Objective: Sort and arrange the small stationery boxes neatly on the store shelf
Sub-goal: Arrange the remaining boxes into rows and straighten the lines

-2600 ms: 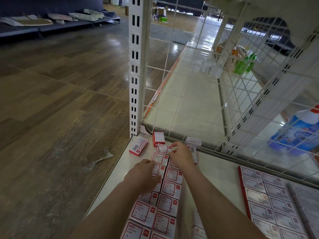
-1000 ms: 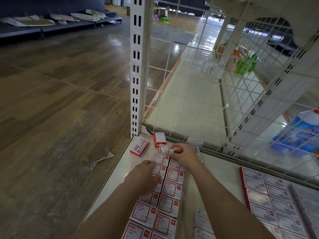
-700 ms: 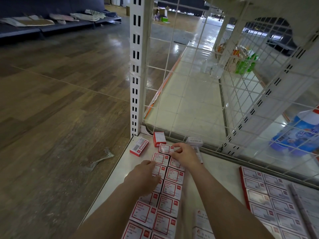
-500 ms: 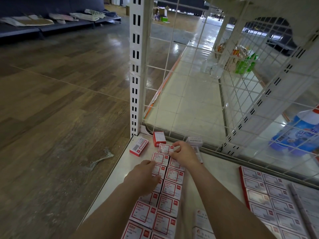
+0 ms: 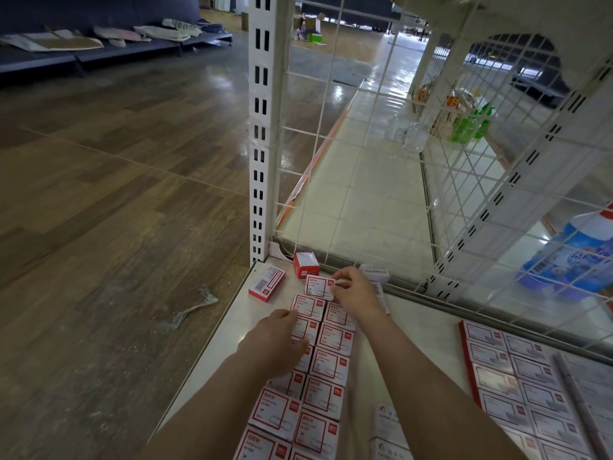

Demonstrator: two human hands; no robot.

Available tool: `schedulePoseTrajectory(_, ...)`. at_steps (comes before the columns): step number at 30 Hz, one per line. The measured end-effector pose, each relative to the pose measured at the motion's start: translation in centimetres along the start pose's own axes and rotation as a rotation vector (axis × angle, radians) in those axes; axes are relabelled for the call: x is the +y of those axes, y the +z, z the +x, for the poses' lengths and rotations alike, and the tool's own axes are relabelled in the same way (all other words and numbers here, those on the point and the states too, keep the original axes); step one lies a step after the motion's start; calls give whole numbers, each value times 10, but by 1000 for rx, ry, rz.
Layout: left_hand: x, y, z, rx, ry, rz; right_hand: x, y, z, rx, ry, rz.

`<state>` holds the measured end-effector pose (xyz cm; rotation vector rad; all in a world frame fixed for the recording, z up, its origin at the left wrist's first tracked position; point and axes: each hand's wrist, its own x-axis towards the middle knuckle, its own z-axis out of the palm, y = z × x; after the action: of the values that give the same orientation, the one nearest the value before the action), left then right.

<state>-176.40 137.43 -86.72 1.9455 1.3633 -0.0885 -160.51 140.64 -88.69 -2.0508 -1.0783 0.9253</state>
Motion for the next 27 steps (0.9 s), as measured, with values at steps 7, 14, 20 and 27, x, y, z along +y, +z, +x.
schedulePoseTrajectory(7,-1,2,2,5,-17,32,9,-14,-3,86,-21,75)
schedulePoseTrajectory(14,4,7,6,28,-49,57,15,-29,-7,142,-40,35)
schedulePoseTrajectory(20,4,7,5,23,-54,30,14,-27,-7,110,-83,-295)
schedulePoseTrajectory(27,5,6,4,27,-53,30,17,-24,-7,5,-110,-394)
